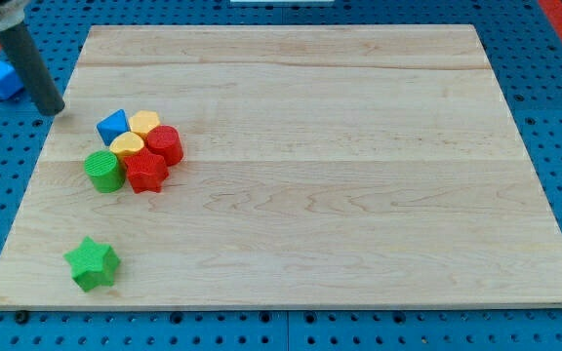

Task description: Move the green star into the group of blocks

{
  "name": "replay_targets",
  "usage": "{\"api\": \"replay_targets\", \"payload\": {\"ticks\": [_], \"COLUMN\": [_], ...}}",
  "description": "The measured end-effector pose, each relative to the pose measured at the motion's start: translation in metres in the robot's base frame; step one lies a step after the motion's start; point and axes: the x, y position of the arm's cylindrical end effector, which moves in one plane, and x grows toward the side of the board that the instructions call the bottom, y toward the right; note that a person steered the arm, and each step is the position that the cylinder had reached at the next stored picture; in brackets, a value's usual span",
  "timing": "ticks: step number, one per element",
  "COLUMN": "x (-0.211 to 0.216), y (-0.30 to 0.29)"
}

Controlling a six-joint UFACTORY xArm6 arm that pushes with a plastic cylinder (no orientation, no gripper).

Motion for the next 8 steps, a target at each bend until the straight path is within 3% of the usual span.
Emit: {"api": "replay_targets", "payload": {"ticks": [1,2,4,5,6,7,8], "x": [0.092,0.134,0.137,0.178,0.234,0.234,0.199], "y": [0.0,0.036,0.145,0.165,0.152,0.086,0.078]}}
